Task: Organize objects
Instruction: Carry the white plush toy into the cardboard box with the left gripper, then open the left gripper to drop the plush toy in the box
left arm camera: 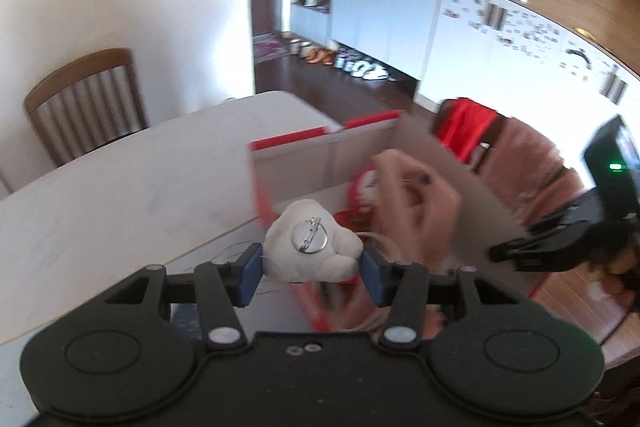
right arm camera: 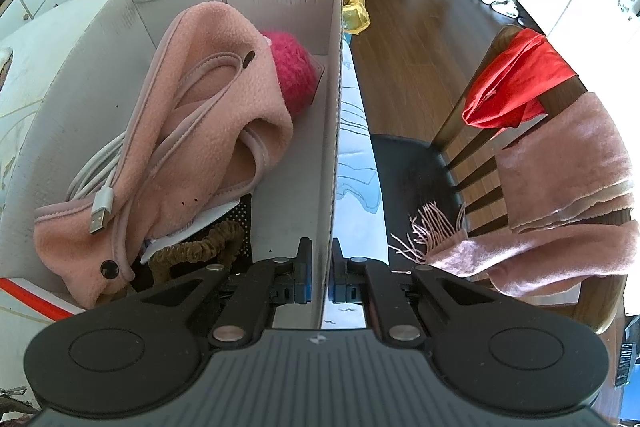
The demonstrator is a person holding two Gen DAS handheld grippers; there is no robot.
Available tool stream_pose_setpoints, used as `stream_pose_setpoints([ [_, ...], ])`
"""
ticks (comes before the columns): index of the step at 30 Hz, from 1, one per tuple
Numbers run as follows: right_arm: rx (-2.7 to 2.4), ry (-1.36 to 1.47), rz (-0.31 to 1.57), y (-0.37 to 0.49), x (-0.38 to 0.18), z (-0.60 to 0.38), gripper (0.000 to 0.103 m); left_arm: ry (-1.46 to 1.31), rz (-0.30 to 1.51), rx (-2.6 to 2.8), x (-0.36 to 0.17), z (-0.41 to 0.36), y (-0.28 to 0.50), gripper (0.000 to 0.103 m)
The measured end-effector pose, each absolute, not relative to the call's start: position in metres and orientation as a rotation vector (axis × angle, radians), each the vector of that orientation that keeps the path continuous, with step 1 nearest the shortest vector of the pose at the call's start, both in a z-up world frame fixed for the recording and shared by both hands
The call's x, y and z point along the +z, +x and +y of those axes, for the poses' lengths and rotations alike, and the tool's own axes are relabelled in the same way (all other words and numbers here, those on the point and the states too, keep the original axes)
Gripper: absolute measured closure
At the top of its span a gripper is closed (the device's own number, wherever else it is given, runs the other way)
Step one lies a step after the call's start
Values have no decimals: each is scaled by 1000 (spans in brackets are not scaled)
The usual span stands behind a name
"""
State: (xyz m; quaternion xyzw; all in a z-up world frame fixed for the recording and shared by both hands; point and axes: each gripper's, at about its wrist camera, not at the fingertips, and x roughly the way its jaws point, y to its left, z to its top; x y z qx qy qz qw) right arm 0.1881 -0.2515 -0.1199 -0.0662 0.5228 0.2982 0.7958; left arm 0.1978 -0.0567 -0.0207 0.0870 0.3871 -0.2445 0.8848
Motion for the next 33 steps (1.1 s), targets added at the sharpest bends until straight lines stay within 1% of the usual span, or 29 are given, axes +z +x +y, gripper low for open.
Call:
stream_pose_setpoints([
  [5,644,-136,1116,187,-120,-253,96,231,812,-590,-27,-97,188,53],
  [12,647,-127,1109,187,-119,-255,96,320,868,-644,-60,-136,184,53],
  [19,648,-123,1109,186,-119,-256,96,357,920,-643,-79,-142,187,52],
  [20,647,-120,1106,186,-119,-256,98,366,921,-644,-81,-143,188,52],
  [26,646,-123,1089,183,-118,-257,100,382,934,-635,-86,-144,188,50],
  [33,643,-117,1084,182,-118,-258,100,373,941,-619,-87,-143,186,43],
])
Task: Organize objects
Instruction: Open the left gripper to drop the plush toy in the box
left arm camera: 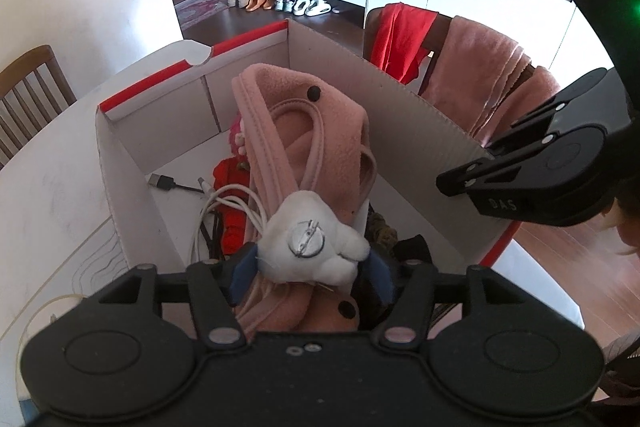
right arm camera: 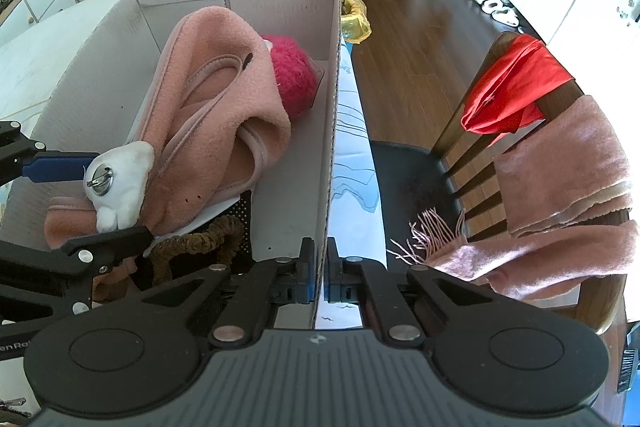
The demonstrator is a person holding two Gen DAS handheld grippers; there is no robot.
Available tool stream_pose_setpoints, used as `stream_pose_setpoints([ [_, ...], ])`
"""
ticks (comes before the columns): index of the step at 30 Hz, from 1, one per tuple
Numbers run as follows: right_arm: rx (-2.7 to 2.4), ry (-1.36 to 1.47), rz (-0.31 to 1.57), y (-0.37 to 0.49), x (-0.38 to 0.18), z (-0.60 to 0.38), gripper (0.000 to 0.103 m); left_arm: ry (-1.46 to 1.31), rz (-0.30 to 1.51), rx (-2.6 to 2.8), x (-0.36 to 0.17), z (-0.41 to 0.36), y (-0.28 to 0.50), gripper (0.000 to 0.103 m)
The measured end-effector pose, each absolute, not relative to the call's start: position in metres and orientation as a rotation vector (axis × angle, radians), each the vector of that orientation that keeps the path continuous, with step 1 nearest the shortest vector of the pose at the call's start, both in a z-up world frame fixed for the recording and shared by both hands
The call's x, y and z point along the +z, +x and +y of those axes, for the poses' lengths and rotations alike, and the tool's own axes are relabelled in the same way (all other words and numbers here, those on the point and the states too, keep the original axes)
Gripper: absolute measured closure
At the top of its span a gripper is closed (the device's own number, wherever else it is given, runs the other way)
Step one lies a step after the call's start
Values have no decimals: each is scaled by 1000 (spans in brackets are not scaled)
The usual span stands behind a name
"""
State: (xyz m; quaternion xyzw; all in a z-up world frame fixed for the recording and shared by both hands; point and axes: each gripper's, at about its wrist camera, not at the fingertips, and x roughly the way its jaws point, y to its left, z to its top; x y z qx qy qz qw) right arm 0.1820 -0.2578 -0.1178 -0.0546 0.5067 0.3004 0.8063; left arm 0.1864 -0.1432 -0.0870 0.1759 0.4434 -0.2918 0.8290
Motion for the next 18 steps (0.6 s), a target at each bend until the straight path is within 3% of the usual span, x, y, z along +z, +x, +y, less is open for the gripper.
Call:
stream_pose_setpoints([
  [9,644,-118,1092,175,-115,-260,99,307,906,-623,-71,-126,177,20],
  [18,635,-93,1057,168,-107,-275,99,208,843,-581,-42,-91,167,13],
])
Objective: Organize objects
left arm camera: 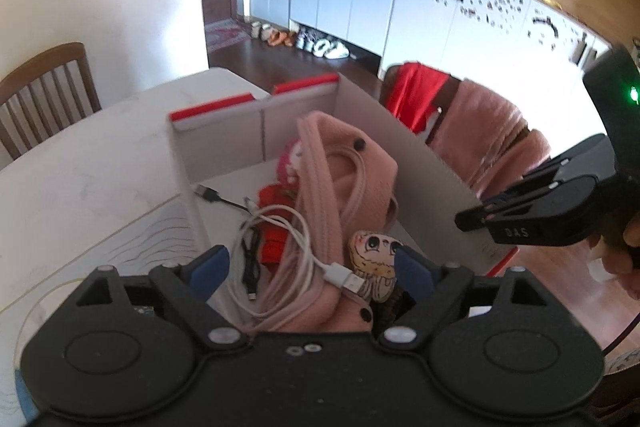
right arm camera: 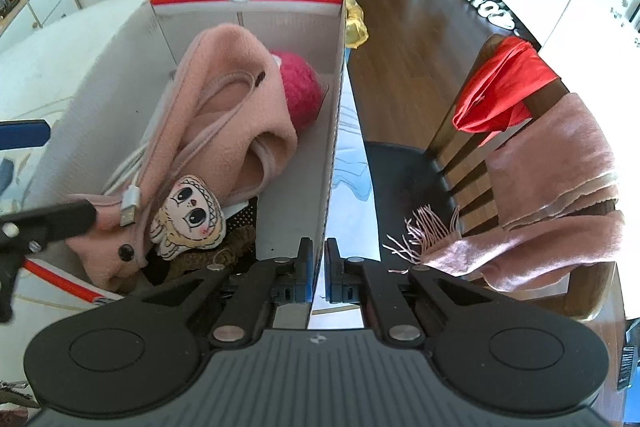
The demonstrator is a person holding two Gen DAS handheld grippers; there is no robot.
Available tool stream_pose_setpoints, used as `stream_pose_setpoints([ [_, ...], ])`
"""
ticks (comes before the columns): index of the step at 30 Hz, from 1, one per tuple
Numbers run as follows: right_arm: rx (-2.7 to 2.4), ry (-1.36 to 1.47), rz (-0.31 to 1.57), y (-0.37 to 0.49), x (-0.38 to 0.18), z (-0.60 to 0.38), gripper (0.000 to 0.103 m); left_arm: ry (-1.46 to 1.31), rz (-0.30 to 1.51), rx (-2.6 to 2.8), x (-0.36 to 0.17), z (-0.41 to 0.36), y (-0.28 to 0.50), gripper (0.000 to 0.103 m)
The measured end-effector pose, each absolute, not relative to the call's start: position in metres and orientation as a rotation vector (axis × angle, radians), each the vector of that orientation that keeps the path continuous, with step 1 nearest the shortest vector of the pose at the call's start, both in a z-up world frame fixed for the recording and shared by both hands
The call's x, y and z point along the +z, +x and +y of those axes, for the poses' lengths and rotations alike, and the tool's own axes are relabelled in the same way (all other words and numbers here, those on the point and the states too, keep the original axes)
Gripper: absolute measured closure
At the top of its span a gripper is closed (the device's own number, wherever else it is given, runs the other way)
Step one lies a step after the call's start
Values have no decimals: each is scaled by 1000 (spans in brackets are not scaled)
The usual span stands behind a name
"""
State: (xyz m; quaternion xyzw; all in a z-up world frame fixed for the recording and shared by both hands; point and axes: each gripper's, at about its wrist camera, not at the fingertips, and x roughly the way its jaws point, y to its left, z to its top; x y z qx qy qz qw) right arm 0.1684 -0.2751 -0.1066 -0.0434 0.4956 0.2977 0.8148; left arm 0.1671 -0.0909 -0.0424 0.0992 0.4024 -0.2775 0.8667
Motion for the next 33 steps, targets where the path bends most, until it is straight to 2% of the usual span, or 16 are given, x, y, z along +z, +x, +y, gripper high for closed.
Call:
stream_pose_setpoints([
  [6,612,-49,992,155,-86,-287,99,139,798,-557,-20,-65,160,8],
  [13,640,14,827,129,-51,-299,99,112,734,-502,-3,-44,150,3],
  [22,690,63,683,90,-26,-295,96,91,699,-483,6,-25,136,1],
  [25,708,86,664,80,-23,-294,87,87,698,-496,6,-20,131,1],
  [29,712,106,631,67,-20,-293,54,84,699,-511,4,-14,127,1],
  [30,709,115,621,64,-20,-294,49,83,698,-514,3,-12,125,1],
  [33,707,125,612,57,-20,-294,44,80,703,-534,1,-8,123,0],
])
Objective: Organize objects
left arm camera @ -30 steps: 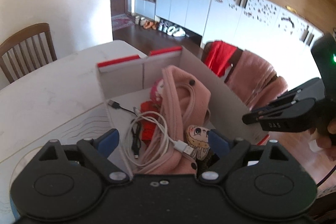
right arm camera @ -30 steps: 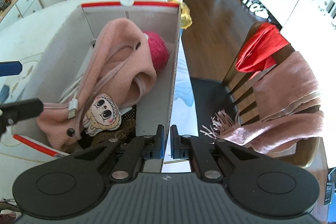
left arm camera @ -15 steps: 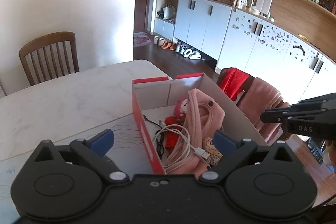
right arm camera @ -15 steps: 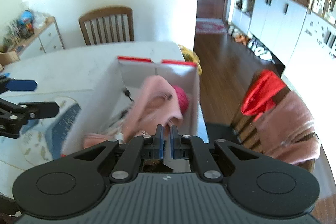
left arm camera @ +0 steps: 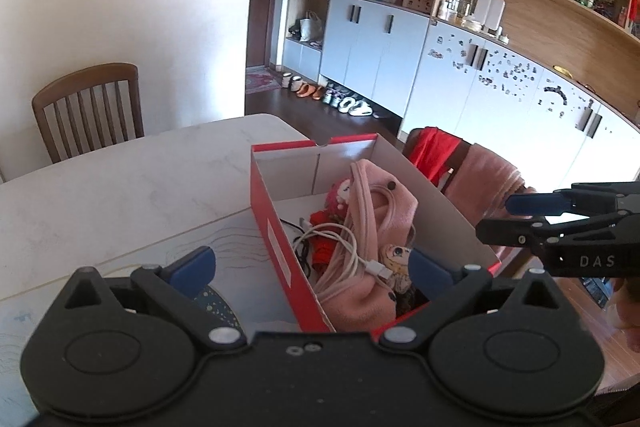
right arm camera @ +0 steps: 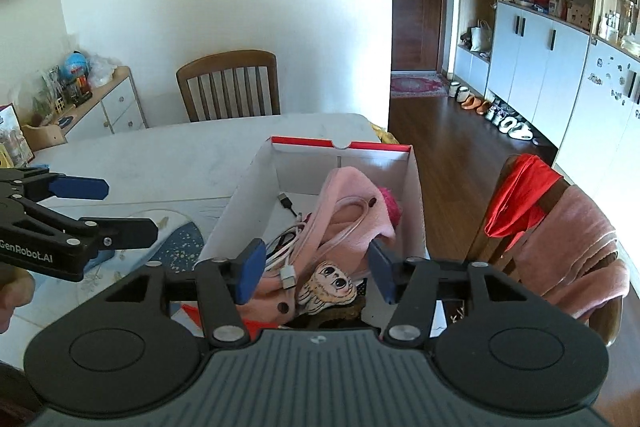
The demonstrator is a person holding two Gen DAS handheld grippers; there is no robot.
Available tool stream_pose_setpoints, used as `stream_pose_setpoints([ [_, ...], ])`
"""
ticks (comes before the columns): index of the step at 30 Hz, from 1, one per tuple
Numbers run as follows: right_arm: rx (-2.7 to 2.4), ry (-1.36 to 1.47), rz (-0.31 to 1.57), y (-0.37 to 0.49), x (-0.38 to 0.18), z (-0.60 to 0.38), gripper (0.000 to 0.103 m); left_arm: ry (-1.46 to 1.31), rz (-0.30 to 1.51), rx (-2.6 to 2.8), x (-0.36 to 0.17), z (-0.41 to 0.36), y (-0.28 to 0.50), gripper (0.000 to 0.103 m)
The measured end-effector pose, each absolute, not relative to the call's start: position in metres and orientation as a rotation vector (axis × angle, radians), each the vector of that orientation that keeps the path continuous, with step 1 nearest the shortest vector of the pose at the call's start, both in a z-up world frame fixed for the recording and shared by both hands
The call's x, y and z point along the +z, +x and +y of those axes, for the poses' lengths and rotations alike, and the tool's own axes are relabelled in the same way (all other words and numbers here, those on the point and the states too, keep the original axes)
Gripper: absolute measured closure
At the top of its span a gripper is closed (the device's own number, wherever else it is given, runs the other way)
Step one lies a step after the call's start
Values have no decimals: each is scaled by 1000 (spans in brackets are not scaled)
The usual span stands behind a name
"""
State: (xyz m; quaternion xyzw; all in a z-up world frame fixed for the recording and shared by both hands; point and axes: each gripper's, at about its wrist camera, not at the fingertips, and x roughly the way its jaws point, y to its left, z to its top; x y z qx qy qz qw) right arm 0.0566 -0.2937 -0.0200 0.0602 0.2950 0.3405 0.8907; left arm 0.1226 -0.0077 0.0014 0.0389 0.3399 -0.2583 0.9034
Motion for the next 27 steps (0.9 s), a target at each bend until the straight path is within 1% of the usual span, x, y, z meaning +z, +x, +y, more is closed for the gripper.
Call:
stream_pose_setpoints([
  [1,709,130,610,54,-20,-294,42,80,702,-539,1,-6,121,0],
  [3,711,134,602,48,-21,-294,32,78,702,-552,0,-5,118,0],
  [5,706,140,590,41,-22,-295,26,78,702,-561,-1,-3,114,0],
  [10,698,168,573,29,-24,-296,15,73,694,-589,-2,0,105,0],
  [12,689,180,569,25,-25,-297,7,74,691,-598,-2,0,103,0],
  [21,646,215,569,17,-27,-299,3,101,692,-600,-4,-1,98,0],
  [27,626,208,575,16,-27,-296,3,117,701,-592,-7,-1,99,0],
])
